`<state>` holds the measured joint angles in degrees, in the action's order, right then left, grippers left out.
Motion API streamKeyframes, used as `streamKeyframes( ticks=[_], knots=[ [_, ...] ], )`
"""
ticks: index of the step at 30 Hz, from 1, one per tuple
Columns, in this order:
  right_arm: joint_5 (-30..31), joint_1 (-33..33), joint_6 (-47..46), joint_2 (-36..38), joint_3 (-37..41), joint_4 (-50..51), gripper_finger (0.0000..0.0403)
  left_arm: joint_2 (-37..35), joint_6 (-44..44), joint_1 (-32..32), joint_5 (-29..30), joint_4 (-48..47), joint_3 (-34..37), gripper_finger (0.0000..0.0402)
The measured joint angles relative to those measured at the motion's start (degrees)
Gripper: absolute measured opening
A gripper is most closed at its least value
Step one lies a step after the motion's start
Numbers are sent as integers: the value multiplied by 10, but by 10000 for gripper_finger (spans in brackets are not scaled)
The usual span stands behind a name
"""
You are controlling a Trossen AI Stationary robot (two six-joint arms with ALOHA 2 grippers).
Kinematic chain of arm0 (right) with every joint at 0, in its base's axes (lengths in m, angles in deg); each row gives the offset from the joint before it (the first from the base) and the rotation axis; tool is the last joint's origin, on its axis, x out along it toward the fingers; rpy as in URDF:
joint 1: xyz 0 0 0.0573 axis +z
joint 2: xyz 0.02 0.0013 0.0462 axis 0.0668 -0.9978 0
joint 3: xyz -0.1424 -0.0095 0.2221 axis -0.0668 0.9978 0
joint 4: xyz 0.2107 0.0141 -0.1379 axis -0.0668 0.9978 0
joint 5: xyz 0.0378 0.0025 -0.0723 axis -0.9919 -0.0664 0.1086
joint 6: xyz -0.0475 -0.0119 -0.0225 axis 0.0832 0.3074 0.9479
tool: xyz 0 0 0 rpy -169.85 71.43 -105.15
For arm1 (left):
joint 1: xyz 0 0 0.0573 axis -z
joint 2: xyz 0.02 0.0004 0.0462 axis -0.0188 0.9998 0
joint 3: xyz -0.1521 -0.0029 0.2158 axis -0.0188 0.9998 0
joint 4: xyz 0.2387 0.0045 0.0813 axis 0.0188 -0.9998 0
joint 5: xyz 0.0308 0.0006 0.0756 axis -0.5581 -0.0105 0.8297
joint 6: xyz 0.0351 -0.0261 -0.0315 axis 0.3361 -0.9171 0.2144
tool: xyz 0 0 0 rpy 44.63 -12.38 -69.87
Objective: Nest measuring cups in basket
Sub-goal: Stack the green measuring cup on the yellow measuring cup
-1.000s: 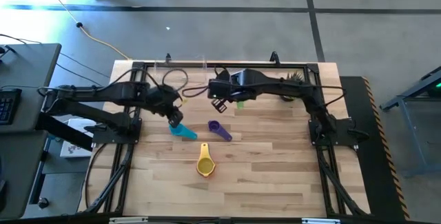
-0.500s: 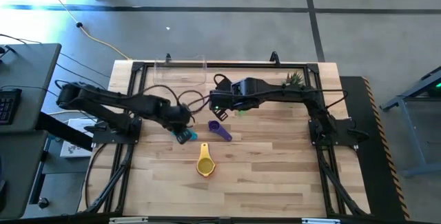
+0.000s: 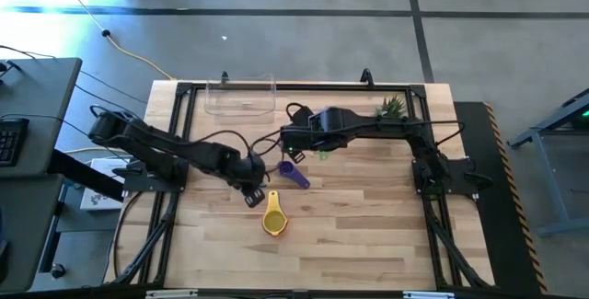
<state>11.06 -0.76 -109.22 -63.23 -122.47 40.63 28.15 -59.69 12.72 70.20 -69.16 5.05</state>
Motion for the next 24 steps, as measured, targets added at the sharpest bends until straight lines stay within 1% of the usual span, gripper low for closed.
streamKeyframes(
  ticks=[11, 24],
  knots=[
    [3, 0, -4, 0, 0, 0, 0, 56, -24, 39, 3, 46, 0, 35],
    [4, 0, -7, 0, 0, 1, 0, 102, -25, 42, -1, 89, 0, 35]
  ],
)
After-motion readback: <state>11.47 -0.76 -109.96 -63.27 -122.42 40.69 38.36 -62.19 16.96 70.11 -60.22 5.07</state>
